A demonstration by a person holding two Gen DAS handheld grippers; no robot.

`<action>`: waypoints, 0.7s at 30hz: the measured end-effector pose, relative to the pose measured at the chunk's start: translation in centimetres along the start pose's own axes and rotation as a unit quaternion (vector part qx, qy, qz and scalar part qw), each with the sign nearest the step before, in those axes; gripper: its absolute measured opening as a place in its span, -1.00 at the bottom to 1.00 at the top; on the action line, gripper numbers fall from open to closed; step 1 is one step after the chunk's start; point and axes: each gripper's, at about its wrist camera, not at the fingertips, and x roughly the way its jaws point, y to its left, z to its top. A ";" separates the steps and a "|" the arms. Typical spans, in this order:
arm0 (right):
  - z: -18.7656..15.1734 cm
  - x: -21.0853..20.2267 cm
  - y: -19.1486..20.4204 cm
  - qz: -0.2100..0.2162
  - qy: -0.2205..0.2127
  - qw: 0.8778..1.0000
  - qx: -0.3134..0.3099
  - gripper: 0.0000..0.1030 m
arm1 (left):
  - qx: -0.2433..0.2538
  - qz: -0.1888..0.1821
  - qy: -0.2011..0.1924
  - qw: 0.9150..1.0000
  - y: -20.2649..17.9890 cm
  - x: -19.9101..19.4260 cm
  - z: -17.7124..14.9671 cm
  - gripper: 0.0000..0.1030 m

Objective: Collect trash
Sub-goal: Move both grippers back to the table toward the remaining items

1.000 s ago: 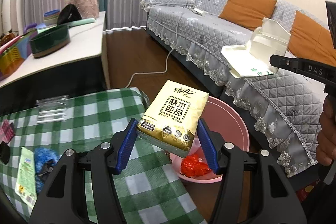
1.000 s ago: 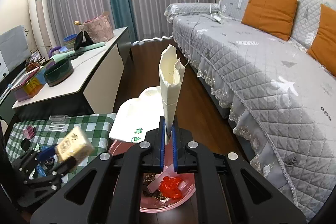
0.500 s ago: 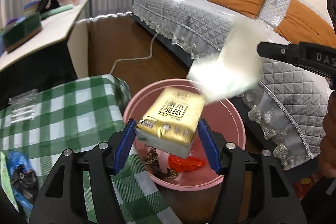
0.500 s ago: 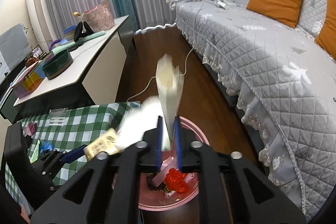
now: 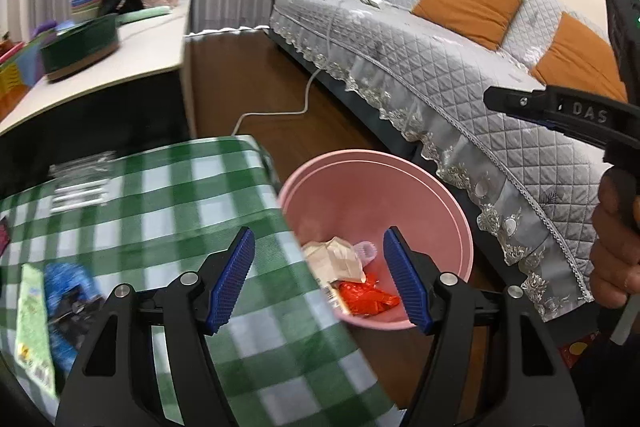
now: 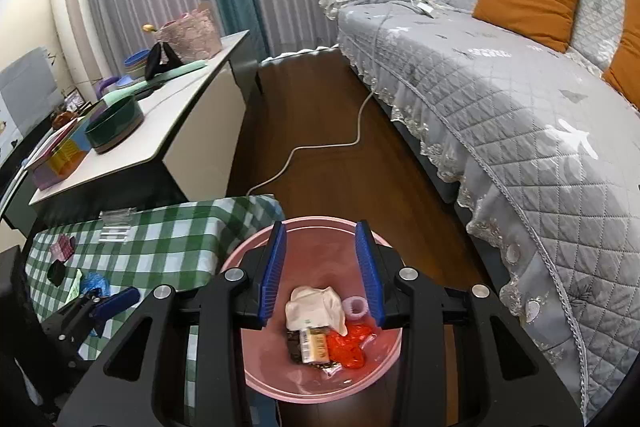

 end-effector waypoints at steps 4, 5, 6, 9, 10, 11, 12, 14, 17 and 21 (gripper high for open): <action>0.0 -0.6 1.9 0.019 -0.006 1.000 -0.005 -0.28 | -0.007 0.012 -0.013 1.000 1.6 -2.9 -0.6 0.26; 0.0 -0.8 2.5 0.025 -0.007 1.000 -0.006 -0.28 | -0.008 0.016 -0.016 1.000 2.1 -3.7 -0.7 0.26; 0.0 -0.9 2.9 0.029 -0.008 1.000 -0.007 -0.28 | -0.009 0.020 -0.018 1.000 2.5 -4.2 -0.8 0.26; -0.2 -1.5 4.8 0.051 -0.009 0.999 -0.008 -0.28 | -0.015 0.033 -0.028 0.999 4.3 -6.4 -1.3 0.25; -0.4 -1.7 5.5 0.060 -0.010 0.998 -0.009 -0.28 | -0.018 0.040 -0.032 0.999 5.1 -7.2 -1.5 0.25; -0.5 -1.9 6.2 0.067 -0.010 0.998 -0.011 -0.28 | -0.020 0.045 -0.035 0.998 5.7 -7.8 -1.6 0.24; -0.7 -2.1 7.1 0.076 -0.010 0.997 -0.013 -0.28 | -0.024 0.052 -0.038 0.998 6.6 -8.6 -1.7 0.23; -1.1 -2.4 8.5 0.088 -0.012 0.996 -0.019 -0.28 | -0.029 0.061 -0.042 0.997 8.0 -9.6 -2.0 0.23; -1.9 -2.6 10.8 0.104 -0.015 0.994 -0.035 -0.30 | -0.042 0.079 -0.048 0.995 10.6 -11.2 -2.6 0.21; -2.9 -2.3 13.1 0.122 -0.013 0.991 -0.050 -0.32 | -0.067 0.096 -0.054 0.992 13.7 -12.6 -3.6 0.13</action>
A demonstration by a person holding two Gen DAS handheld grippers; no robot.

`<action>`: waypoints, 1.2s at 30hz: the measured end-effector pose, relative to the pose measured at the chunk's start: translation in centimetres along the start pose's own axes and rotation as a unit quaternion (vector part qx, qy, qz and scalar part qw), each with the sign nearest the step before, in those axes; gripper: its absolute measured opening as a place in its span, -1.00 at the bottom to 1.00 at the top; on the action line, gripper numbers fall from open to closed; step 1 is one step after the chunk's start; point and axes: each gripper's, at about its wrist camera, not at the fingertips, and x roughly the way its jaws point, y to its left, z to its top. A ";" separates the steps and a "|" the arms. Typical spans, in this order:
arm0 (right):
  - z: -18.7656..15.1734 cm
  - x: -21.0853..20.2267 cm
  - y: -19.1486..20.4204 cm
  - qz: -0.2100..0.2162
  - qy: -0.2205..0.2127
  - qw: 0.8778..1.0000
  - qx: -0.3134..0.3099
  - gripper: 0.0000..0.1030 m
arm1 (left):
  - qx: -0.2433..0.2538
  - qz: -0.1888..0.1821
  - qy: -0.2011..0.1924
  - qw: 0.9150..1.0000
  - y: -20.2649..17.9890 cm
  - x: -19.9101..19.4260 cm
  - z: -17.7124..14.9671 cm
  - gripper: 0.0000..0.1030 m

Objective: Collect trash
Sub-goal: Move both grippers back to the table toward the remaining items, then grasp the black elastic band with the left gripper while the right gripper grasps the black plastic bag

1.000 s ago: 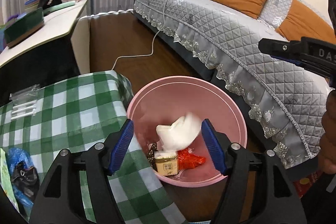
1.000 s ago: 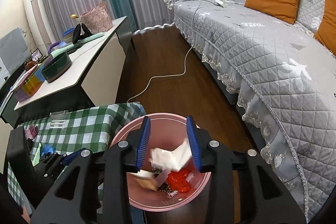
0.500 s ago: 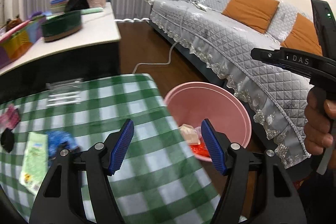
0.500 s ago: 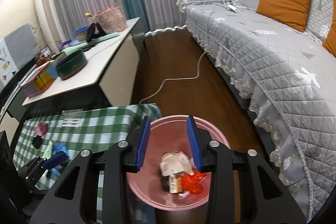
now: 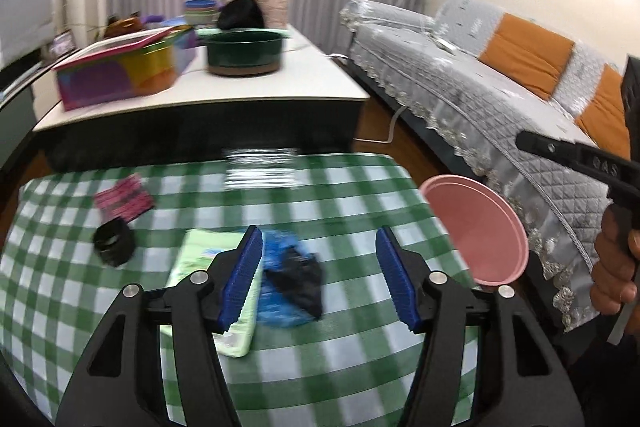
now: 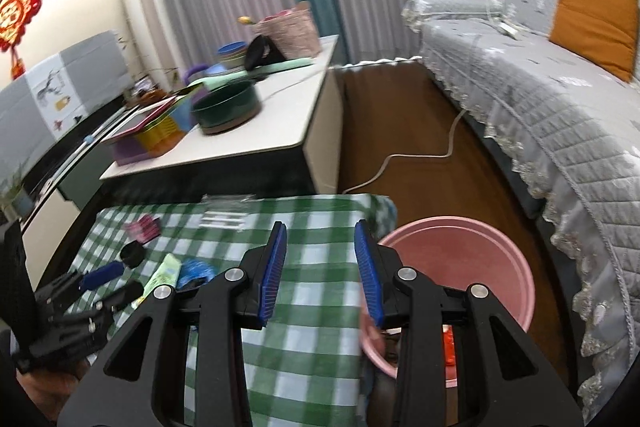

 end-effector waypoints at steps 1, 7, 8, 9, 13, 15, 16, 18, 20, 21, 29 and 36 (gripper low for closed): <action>-0.3 0.4 0.7 0.008 0.003 1.000 -0.002 -0.34 | -0.004 0.003 -0.001 1.000 0.5 -0.1 -0.1 0.12; -2.1 2.5 4.4 0.034 0.023 0.999 -0.033 -0.42 | -0.034 0.028 -0.005 0.999 4.7 -0.4 -1.2 0.02; -2.3 2.8 4.8 0.037 0.026 0.998 -0.037 -0.42 | -0.040 0.035 -0.006 0.999 5.4 -0.3 -1.4 0.02; -2.5 3.2 5.3 0.041 0.030 0.998 -0.042 -0.42 | -0.044 0.040 -0.007 0.998 5.7 -0.4 -1.5 0.00; -3.5 5.2 7.5 0.055 0.053 0.995 -0.061 -0.42 | -0.062 0.062 -0.007 0.996 8.1 0.0 -1.9 -0.01; -3.8 6.0 8.3 0.061 0.063 0.994 -0.070 -0.42 | -0.070 0.071 -0.007 0.995 9.3 0.2 -2.0 -0.01; -4.1 6.6 8.9 0.063 0.068 0.993 -0.077 -0.42 | -0.073 0.074 -0.006 0.995 9.8 0.3 -2.0 -0.01; -4.5 7.7 10.0 0.069 0.080 0.990 -0.089 -0.42 | -0.086 0.081 -0.004 0.993 11.0 0.6 -2.3 -0.01; -4.8 8.7 10.8 0.073 0.089 0.989 -0.096 -0.41 | -0.092 0.091 -0.002 0.992 12.0 1.0 -2.5 -0.01; -5.1 9.2 11.2 0.076 0.094 0.988 -0.100 -0.41 | -0.094 0.096 0.000 0.991 12.4 1.2 -2.6 -0.01; -6.7 12.6 13.8 0.096 0.138 0.977 -0.133 -0.26 | -0.119 0.116 0.012 0.986 15.7 2.6 -3.4 -0.01; -7.6 14.1 14.4 0.104 0.165 0.969 -0.149 -0.12 | -0.150 0.132 0.024 0.979 17.6 5.1 -3.2 0.15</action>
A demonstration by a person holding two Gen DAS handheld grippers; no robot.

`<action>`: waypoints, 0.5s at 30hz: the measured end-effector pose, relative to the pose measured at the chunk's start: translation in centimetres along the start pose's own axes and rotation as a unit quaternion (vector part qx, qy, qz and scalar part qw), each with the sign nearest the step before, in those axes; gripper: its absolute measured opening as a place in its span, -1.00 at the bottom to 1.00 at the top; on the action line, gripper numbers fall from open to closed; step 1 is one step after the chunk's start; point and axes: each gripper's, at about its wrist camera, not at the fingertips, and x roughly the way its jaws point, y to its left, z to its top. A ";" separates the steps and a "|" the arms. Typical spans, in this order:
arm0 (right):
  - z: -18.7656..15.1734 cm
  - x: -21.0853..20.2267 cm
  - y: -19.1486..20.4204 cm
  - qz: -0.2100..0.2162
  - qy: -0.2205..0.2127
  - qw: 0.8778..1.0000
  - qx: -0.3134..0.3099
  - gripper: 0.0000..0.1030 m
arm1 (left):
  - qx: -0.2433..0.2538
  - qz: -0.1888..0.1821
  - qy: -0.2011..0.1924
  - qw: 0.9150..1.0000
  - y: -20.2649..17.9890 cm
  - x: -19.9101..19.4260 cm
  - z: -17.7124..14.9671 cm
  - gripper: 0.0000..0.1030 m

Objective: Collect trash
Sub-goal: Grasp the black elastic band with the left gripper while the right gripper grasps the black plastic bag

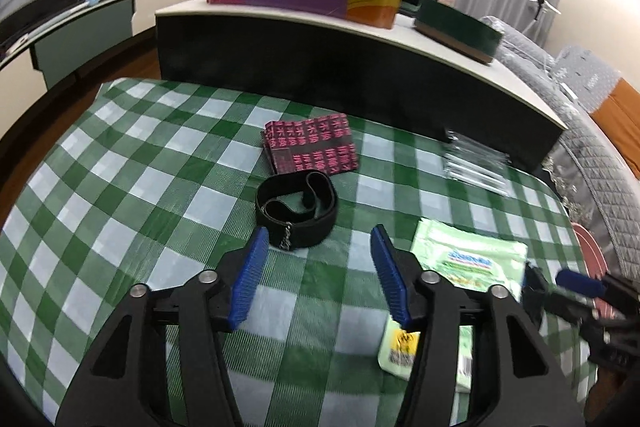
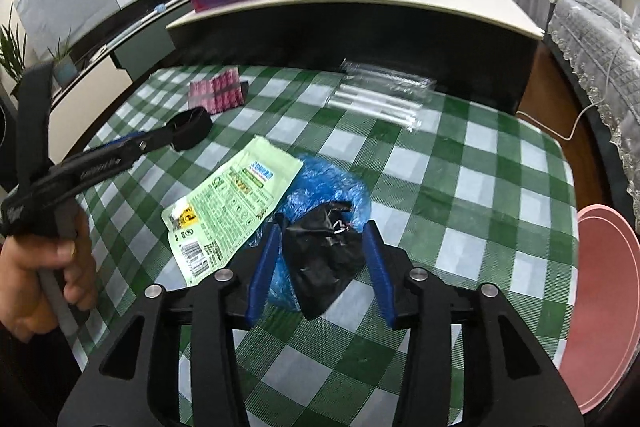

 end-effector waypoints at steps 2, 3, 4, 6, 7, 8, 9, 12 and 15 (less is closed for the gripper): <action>-0.1 0.4 0.1 0.000 0.008 1.000 -0.004 -0.12 | -0.005 0.012 0.005 1.000 0.0 0.9 0.1 0.25; -0.1 0.6 0.1 -0.001 0.010 1.000 -0.006 -0.12 | -0.005 0.018 0.009 1.000 -0.1 1.3 0.1 0.25; -0.2 0.8 0.2 -0.003 0.014 1.000 -0.010 -0.12 | -0.007 0.025 0.015 1.000 -0.1 2.0 0.1 0.25; -0.2 1.0 0.1 -0.006 0.017 1.000 -0.013 -0.12 | -0.012 0.032 0.025 0.999 -0.1 2.7 0.2 0.25; -0.2 1.2 0.0 -0.007 0.019 1.000 -0.012 -0.12 | -0.017 0.035 0.027 0.999 0.0 2.9 0.4 0.25; -0.3 1.3 -0.2 -0.007 0.021 1.000 -0.011 -0.12 | -0.021 0.036 0.024 0.999 0.1 3.0 0.5 0.26; -0.3 1.3 -0.3 -0.006 0.022 1.000 -0.011 -0.12 | -0.021 0.038 0.023 0.999 0.0 3.1 0.6 0.26; -0.3 1.5 -0.4 -0.005 0.024 1.000 -0.011 -0.12 | -0.021 0.048 0.033 0.998 -0.1 3.7 0.8 0.25; -0.3 1.4 -0.5 -0.003 0.024 1.000 -0.012 -0.16 | -0.021 0.053 0.037 0.998 -0.2 4.0 0.9 0.09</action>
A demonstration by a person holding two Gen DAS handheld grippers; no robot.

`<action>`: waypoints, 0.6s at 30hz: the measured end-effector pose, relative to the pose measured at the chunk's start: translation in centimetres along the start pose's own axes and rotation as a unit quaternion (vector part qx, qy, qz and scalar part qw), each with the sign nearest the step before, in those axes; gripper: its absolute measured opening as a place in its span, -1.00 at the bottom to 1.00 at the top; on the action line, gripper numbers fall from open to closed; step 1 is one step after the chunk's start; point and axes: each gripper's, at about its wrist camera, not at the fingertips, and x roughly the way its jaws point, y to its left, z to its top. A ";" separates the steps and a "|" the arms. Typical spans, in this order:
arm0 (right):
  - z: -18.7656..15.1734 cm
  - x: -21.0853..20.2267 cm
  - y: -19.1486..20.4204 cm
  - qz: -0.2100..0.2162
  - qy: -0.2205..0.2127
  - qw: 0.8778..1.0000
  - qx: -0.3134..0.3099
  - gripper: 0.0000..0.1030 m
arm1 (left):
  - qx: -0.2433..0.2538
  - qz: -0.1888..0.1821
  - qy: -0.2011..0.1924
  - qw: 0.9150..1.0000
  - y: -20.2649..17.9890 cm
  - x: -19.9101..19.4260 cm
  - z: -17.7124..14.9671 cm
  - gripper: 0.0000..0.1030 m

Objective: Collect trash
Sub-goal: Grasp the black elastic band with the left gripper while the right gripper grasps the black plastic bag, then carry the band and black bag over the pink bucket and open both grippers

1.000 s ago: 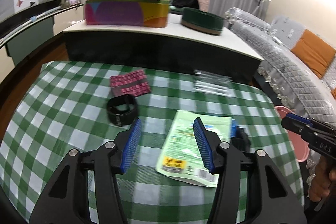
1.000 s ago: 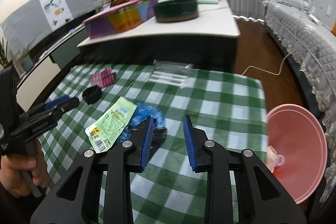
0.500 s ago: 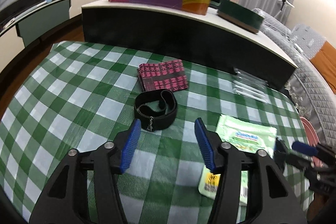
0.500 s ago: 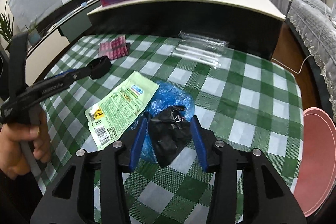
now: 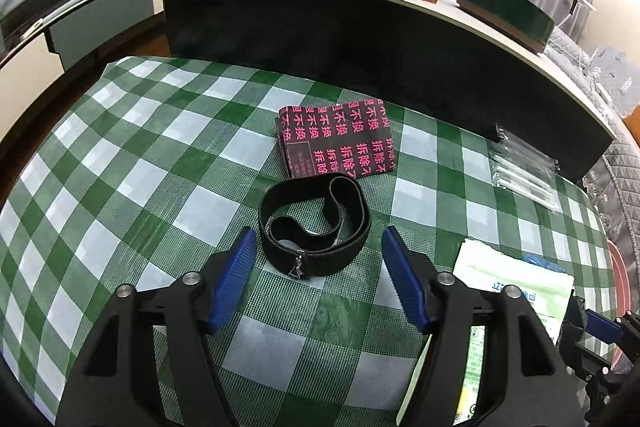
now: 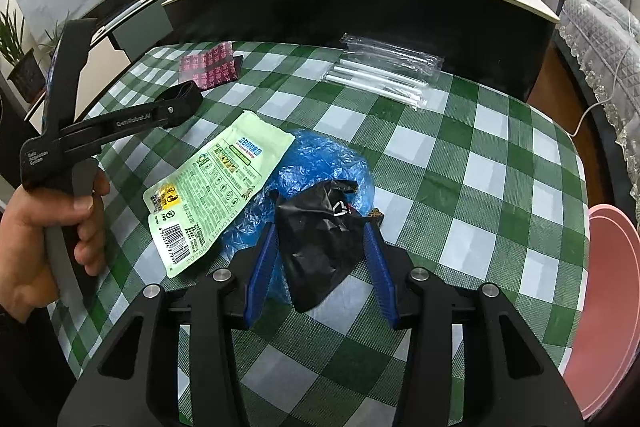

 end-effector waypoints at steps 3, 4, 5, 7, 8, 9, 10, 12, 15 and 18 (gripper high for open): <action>0.0 -0.3 0.0 0.001 -0.004 1.000 -0.003 -0.30 | -0.001 -0.001 0.003 1.000 0.0 0.2 0.0 -0.15; 0.1 -0.5 0.0 0.001 -0.007 1.000 -0.004 -0.40 | -0.001 -0.001 0.003 1.000 0.0 0.2 0.0 -0.21; 0.1 -0.6 0.0 0.000 -0.009 1.000 -0.004 -0.46 | -0.001 -0.001 0.003 1.000 0.0 0.1 0.0 -0.39; 0.2 -1.0 -0.3 -0.001 -0.013 1.000 0.000 -0.46 | 0.001 -0.003 0.001 1.000 -0.1 -0.2 0.0 -0.48; 0.2 -1.1 -0.4 -0.002 -0.014 1.000 0.002 -0.47 | 0.002 -0.003 -0.001 1.000 -0.1 -0.2 0.0 -0.51; 0.2 -1.3 -0.6 -0.003 -0.017 1.000 0.005 -0.47 | 0.003 -0.005 -0.002 1.000 -0.1 -0.3 0.1 -0.56; 0.2 -1.5 -0.7 -0.003 -0.019 1.000 0.007 -0.47 | 0.003 -0.007 -0.002 1.000 -0.2 -0.5 0.0 -0.62; 0.2 -2.0 -0.9 -0.005 -0.025 1.000 0.009 -0.48 | 0.005 -0.009 -0.005 1.000 -0.3 -0.8 -0.1 -0.69; 0.2 -2.9 -1.2 -0.008 -0.036 0.999 0.012 -0.48 | 0.010 -0.014 -0.009 1.000 -0.6 -1.2 -0.2 -0.72; 0.1 -3.7 -1.7 -0.014 -0.045 0.999 0.019 -0.48 | 0.017 -0.017 -0.016 1.000 -1.1 -1.8 -0.3 -0.76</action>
